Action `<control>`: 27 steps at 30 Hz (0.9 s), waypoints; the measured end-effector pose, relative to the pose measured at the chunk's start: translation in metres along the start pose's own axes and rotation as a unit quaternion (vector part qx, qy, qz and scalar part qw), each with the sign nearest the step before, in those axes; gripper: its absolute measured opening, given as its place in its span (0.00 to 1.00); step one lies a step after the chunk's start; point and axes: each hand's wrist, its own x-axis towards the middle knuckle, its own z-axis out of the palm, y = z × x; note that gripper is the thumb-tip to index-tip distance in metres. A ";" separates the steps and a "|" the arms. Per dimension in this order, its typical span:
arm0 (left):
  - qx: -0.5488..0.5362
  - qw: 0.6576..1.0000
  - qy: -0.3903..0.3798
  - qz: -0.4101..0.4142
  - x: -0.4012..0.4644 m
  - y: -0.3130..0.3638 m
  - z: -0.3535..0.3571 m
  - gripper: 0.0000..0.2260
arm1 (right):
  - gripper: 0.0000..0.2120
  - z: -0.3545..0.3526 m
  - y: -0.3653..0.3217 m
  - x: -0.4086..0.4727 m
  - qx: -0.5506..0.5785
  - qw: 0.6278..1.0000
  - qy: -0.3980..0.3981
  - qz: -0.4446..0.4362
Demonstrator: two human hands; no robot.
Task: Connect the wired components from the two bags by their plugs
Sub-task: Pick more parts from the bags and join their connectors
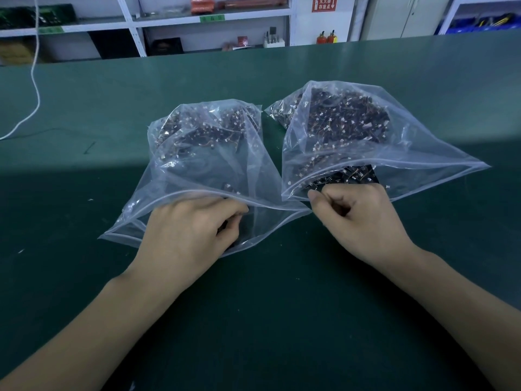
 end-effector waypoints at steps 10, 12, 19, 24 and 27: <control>-0.099 0.988 0.112 0.037 0.000 0.017 -0.006 0.07 | 0.18 0.001 -0.002 -0.005 0.036 0.990 -0.113 -0.081; -0.143 0.982 0.120 0.036 -0.002 0.019 -0.003 0.05 | 0.14 0.003 -0.004 -0.006 0.049 0.986 -0.138 -0.086; -0.215 0.966 0.140 0.034 -0.004 0.024 0.004 0.04 | 0.07 0.009 -0.003 -0.008 0.088 0.985 -0.107 -0.102; -0.226 0.964 0.131 0.039 -0.003 0.023 0.004 0.03 | 0.06 0.009 -0.002 -0.008 0.099 0.986 -0.084 -0.107; -0.235 0.963 0.130 0.033 -0.003 0.023 0.005 0.03 | 0.06 0.009 -0.003 -0.007 0.101 0.987 -0.066 -0.109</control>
